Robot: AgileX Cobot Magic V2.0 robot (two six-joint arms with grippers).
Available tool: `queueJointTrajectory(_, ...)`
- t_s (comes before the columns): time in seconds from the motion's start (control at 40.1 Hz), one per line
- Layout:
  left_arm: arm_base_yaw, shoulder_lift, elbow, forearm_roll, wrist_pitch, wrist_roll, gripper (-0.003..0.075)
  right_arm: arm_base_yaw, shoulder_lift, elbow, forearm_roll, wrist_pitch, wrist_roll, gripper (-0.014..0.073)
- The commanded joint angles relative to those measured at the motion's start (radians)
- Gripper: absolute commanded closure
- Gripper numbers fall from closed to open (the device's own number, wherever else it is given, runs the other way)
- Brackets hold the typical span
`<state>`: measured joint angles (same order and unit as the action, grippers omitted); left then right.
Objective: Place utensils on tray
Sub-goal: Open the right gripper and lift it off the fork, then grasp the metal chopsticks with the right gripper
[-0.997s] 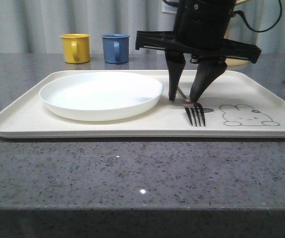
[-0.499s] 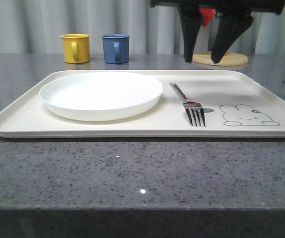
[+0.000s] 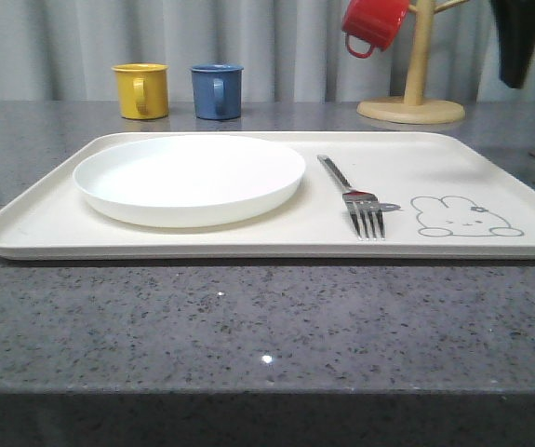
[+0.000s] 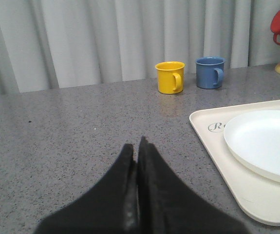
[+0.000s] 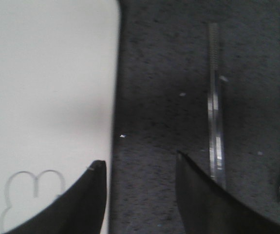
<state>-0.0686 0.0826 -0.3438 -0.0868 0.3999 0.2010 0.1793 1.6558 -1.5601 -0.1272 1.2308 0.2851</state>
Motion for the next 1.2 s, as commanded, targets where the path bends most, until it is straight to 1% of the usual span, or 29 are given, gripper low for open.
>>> queueJointTrajectory(0.0, -0.008, 0.012, -0.027, -0.012, -0.083, -0.008, 0.0738, -0.091, -0.068, 0.03, -0.025, 0.083, -0.057, 0.0232)
queueJointTrajectory(0.1, -0.008, 0.012, -0.027, -0.012, -0.083, -0.008, 0.0738, -0.177, -0.069, 0.084, -0.005, 0.052, -0.105, 0.0232)
queueJointTrajectory(0.274, -0.008, 0.012, -0.027, -0.012, -0.083, -0.008, 0.0738, -0.272, -0.069, 0.142, 0.143, -0.015, -0.244, 0.0232)
queueJointTrajectory(0.324, -0.008, 0.012, -0.027, -0.012, -0.083, -0.008, 0.0738, -0.28, -0.067, 0.146, 0.171, -0.026, -0.278, 0.0232)
queueJointTrajectory(0.399, -0.008, 0.012, -0.027, -0.012, -0.083, -0.008, 0.0738, -0.281, -0.061, 0.146, 0.179, -0.035, -0.305, 0.0232)
queueJointTrajectory(0.773, -0.008, 0.012, -0.027, -0.012, -0.083, -0.008, 0.0738, -0.281, 0.032, 0.146, 0.179, -0.087, -0.307, 0.0232)
queueJointTrajectory(0.972, -0.008, 0.012, -0.027, -0.012, -0.083, -0.008, 0.0738, -0.281, 0.072, 0.146, 0.179, -0.092, -0.307, 0.0238)
queueJointTrajectory(1.022, -0.008, 0.012, -0.027, -0.012, -0.083, -0.008, 0.0738, -0.281, 0.079, 0.146, 0.178, -0.092, -0.307, 0.0262)
queueJointTrajectory(1.072, -0.008, 0.012, -0.027, -0.012, -0.083, -0.008, 0.0738, -0.281, 0.081, 0.146, 0.177, -0.092, -0.307, 0.0309)
queueJointTrajectory(1.172, -0.008, 0.012, -0.027, -0.012, -0.083, -0.008, 0.0738, -0.281, 0.079, 0.146, 0.177, -0.085, -0.303, 0.0451)
